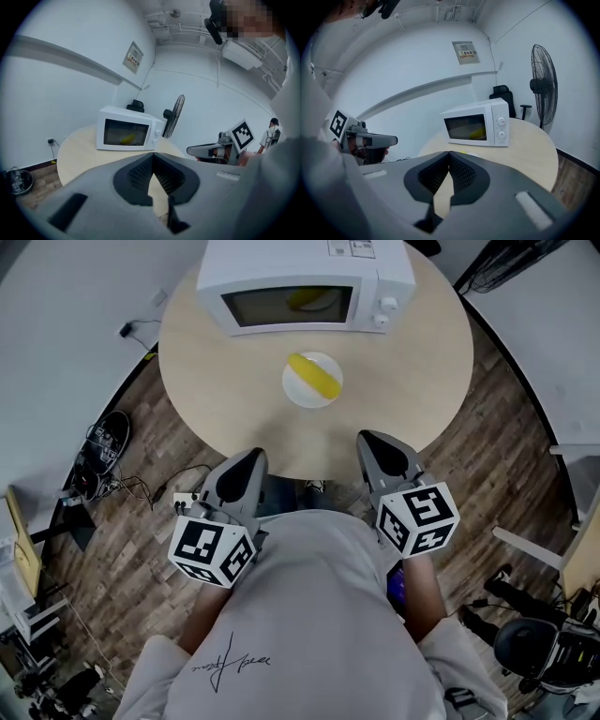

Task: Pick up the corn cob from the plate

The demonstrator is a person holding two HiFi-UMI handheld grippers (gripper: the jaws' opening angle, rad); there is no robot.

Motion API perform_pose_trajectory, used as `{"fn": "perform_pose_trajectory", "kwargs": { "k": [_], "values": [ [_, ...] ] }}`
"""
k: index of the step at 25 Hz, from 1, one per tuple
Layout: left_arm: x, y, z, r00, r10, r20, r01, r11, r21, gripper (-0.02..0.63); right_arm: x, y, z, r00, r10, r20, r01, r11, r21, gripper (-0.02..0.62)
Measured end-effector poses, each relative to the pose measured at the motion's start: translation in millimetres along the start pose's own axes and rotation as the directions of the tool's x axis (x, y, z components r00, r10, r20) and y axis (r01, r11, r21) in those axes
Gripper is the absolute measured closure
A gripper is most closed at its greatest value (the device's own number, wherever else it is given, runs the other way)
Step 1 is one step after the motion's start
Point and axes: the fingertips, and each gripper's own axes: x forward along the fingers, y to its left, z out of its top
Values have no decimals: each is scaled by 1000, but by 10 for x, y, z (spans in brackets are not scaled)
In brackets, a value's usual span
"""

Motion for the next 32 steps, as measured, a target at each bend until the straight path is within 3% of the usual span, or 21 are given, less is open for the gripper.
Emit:
{"fn": "perform_pose_trajectory", "kwargs": {
  "k": [2,4,11,20,32],
  "values": [
    [22,-13,18,1000,-2,-2,2,1000,5,615,43,-22,9,1000,18,-14,-18,1000,-15,578],
    [48,-27,37,1000,-5,-3,5,1000,11,615,93,-42,-2,999,39,-37,-40,999,-26,506],
    [124,3,101,1000,-10,-4,10,1000,18,615,319,-118,-10,993,55,-100,-63,995,-73,431],
    [173,194,148,1000,5,-6,-5,1000,-1,615,694,-134,-15,981,66,-181,-88,989,-119,362],
    [167,498,165,1000,23,-19,-24,999,-34,615,1168,-178,-76,957,65,-282,-104,987,-123,321]
  ]
}}
